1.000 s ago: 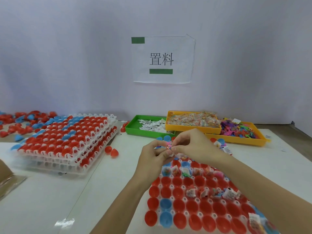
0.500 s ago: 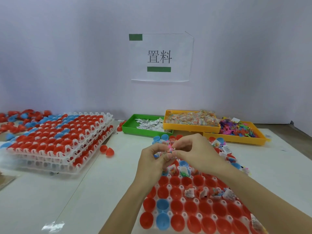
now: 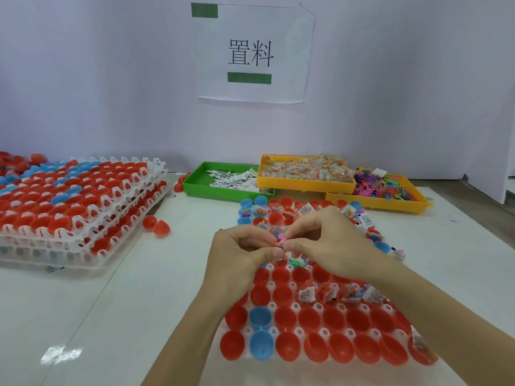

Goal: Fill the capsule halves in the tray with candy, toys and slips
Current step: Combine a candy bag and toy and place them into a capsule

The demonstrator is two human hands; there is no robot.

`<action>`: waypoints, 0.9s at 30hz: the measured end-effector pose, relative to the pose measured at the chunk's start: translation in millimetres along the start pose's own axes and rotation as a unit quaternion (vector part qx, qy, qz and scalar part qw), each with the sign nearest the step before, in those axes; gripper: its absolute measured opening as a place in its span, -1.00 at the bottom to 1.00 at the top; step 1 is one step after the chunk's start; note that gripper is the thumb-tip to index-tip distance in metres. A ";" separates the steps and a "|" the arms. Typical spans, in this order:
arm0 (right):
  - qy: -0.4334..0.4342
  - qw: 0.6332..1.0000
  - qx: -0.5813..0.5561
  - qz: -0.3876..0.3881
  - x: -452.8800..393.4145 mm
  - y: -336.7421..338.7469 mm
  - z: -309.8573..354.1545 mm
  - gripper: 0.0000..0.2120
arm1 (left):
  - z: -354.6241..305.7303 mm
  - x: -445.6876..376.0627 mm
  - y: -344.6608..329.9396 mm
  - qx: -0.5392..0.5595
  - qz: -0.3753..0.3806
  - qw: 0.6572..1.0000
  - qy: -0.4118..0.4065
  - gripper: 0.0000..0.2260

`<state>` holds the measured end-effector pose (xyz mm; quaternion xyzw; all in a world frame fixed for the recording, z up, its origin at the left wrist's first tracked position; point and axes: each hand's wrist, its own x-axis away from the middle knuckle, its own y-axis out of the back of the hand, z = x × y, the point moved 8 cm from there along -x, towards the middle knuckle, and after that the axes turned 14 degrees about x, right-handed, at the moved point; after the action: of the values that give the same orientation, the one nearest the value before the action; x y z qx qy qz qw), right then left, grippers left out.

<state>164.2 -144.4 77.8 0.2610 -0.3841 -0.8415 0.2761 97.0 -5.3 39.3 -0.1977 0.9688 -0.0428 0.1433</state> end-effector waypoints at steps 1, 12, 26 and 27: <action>0.004 1.000 0.008 0.000 1.9 0.6 0.8 -0.94 | -1.2 1.2 -1.5 -0.004 0.019 1.000 -0.001 -0.83; 0.018 0.995 0.097 0.032 22.9 -14.9 9.2 -0.88 | -10.4 5.6 12.3 -0.016 0.061 0.997 -0.033 -0.85; 0.038 0.967 0.203 0.148 22.1 -42.5 17.6 -0.94 | -11.0 7.9 6.4 -0.071 0.078 0.992 -0.074 -0.86; 0.040 0.965 0.210 0.150 21.7 -44.0 17.8 -0.94 | -10.8 7.6 6.5 -0.073 0.077 0.991 -0.076 -0.86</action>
<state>125.6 -125.5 48.2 0.2859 -0.5757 -0.6796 0.3535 84.7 -2.0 46.7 -0.1347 0.9680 0.0549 0.2044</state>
